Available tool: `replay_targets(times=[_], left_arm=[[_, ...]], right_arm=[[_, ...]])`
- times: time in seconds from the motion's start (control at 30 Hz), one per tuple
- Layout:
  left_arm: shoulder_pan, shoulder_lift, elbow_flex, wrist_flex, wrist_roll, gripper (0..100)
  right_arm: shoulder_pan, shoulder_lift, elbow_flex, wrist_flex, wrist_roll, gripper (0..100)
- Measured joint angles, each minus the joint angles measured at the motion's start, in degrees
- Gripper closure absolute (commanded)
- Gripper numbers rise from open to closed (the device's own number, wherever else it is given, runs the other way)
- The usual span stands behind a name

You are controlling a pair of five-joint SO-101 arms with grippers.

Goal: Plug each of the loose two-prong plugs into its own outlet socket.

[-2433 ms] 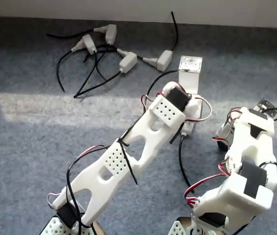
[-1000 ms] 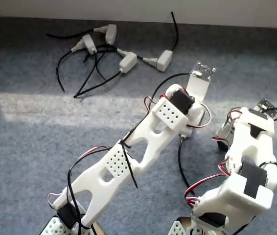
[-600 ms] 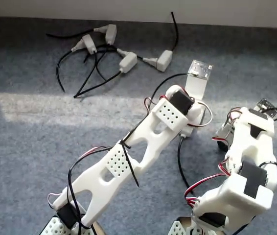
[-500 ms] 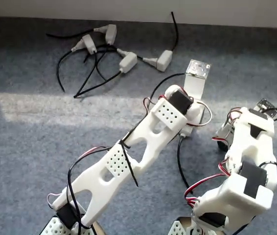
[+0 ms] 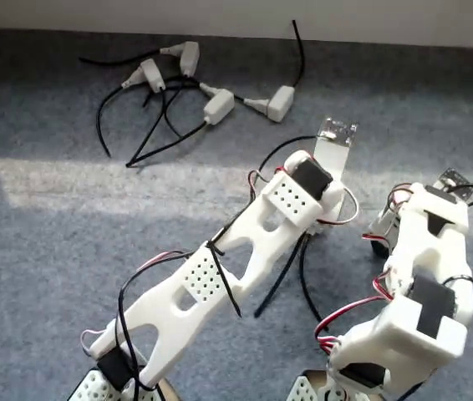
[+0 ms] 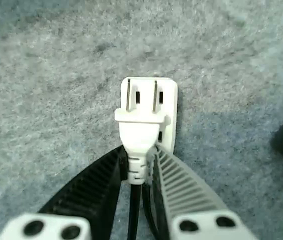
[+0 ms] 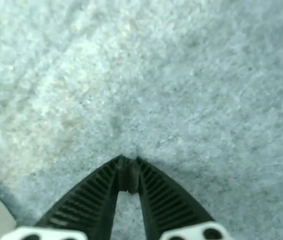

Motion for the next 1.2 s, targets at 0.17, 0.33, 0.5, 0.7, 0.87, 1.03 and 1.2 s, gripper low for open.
replay_targets(times=[0.17,0.33,0.5,0.7,0.87,1.03,1.2], left_arm=[[-0.1,0.0,0.0,0.6,-1.3,99],[-0.1,0.0,0.0,0.6,-1.6,99],[-1.9,0.2,-2.9,0.9,-1.6,99],[-5.0,-2.4,-3.3,1.1,-5.9,99],[-4.1,-8.1,-3.5,1.1,-11.5,99],[-1.9,-13.1,-3.5,1.1,-14.4,99],[0.7,-15.6,-3.5,1.3,-14.8,99]], right_arm=[[0.0,0.0,0.0,0.0,0.0,99.0],[0.0,0.0,0.0,0.0,0.0,99.0],[0.0,0.0,0.0,0.0,0.0,98.9],[0.0,0.0,0.0,-0.5,0.0,98.9],[0.6,0.0,0.1,-6.2,3.4,98.9],[1.4,0.0,0.1,-10.4,5.6,98.9],[1.3,0.0,0.2,-11.3,5.9,98.9]])
